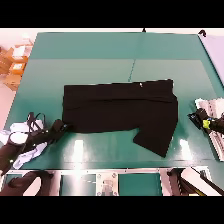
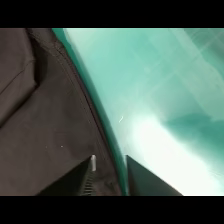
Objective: Fold the shirts.
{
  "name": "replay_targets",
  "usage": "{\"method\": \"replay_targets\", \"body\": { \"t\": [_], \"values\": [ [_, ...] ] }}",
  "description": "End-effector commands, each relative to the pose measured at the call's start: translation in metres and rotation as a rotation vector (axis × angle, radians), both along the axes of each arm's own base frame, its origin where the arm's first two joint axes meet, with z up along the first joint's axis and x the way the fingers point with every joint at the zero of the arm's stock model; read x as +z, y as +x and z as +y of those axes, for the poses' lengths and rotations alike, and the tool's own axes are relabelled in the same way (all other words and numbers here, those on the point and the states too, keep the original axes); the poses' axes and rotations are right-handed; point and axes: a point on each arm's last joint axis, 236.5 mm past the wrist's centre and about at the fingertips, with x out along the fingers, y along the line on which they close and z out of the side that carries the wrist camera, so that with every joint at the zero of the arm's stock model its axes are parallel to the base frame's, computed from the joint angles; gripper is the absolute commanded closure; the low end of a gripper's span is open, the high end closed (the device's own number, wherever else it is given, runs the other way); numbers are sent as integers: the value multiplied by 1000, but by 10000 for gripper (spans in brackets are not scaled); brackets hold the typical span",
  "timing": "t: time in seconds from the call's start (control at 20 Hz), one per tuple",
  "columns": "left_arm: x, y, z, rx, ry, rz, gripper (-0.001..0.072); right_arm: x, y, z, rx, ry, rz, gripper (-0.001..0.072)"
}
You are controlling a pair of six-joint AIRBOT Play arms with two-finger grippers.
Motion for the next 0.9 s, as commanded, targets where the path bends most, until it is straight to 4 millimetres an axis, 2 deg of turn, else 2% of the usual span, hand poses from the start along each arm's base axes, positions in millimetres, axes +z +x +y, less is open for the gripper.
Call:
{"method": "replay_targets", "body": {
  "t": [0.0,0.1,0.15,0.3,0.35,0.4,0.45,0.6,0.7,0.85],
  "values": [
    [-8,9,-18,46,-26,-12,177,1,0,2,2,9,-4,394],
    [-6,6,-37,19,-65,4,177,1,-1,6,13,21,0,386],
    [-2,8,-41,6,-73,-2,177,0,-2,7,17,25,2,336],
    [9,13,-49,-30,-89,-20,178,-2,-7,13,25,53,29,335],
    [11,14,-50,-43,-84,-28,285,-4,-12,18,35,72,53,335],
    [11,14,-50,-69,-68,-42,606,-7,-18,22,44,86,81,336],
    [11,13,-51,-87,-60,-48,676,-11,-26,26,54,96,119,336],
    [11,15,-49,-97,-41,-65,677,-33,-67,33,70,117,303,335],
    [11,16,-48,-102,-32,-73,676,-45,-78,53,65,184,327,335],
    [11,16,-47,-99,-29,-76,676,-65,-89,96,66,340,340,336]
  ]
}}
